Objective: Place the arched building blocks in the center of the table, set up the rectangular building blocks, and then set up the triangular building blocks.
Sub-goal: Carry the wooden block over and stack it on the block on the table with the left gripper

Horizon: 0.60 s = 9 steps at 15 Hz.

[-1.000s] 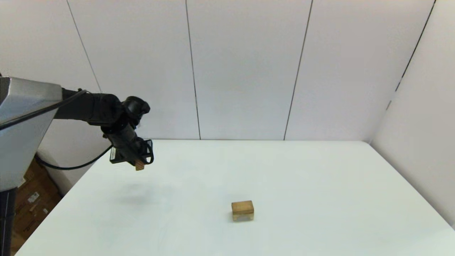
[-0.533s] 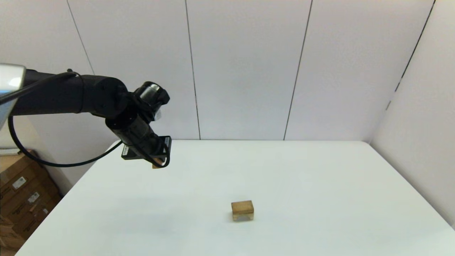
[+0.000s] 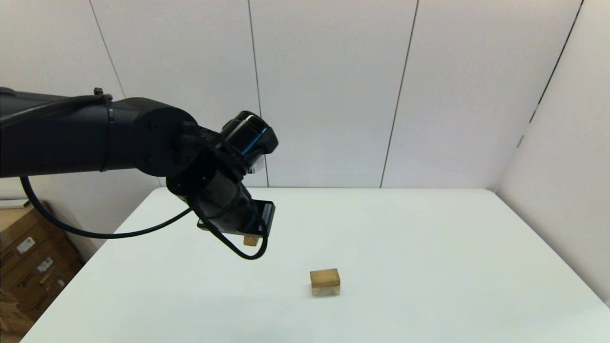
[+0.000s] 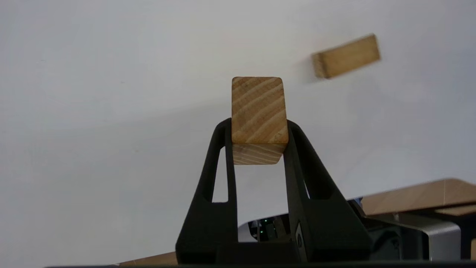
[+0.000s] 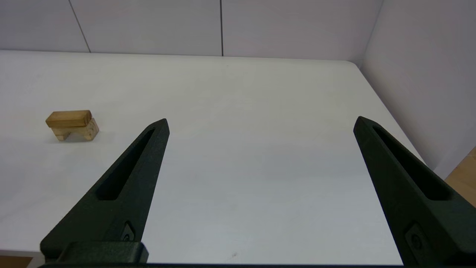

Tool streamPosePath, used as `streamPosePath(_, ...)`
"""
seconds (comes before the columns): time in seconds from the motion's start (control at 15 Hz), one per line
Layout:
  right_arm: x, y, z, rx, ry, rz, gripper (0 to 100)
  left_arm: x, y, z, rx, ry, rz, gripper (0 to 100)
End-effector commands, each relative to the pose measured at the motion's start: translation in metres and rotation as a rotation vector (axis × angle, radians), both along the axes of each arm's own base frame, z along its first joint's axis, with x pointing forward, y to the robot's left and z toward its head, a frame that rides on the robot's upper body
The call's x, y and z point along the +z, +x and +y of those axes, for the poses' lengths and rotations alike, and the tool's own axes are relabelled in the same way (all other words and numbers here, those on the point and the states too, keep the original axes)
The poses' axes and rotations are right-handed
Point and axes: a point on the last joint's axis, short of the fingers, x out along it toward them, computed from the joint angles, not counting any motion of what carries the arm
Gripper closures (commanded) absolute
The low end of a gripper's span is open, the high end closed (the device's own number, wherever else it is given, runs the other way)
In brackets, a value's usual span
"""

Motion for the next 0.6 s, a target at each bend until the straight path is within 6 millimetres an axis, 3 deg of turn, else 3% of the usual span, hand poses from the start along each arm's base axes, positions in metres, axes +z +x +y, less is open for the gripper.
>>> streamPosePath(0.07, 0.0, 0.0, 0.0, 0.002, 0.0, 0.001, 0, -0.001, -0.021, -0.025, -0.092, 0.002, 0.006, 100)
streamPosePath(0.27, 0.0, 0.0, 0.0, 0.0, 0.0, 0.001, 0, -0.007, -0.027, -0.037, -0.134, 0.013, 0.017, 100)
streamPosePath(0.6, 0.0, 0.0, 0.0, 0.0, 0.0, 0.001, 0, -0.014, -0.024, -0.04, -0.272, 0.088, 0.006, 100)
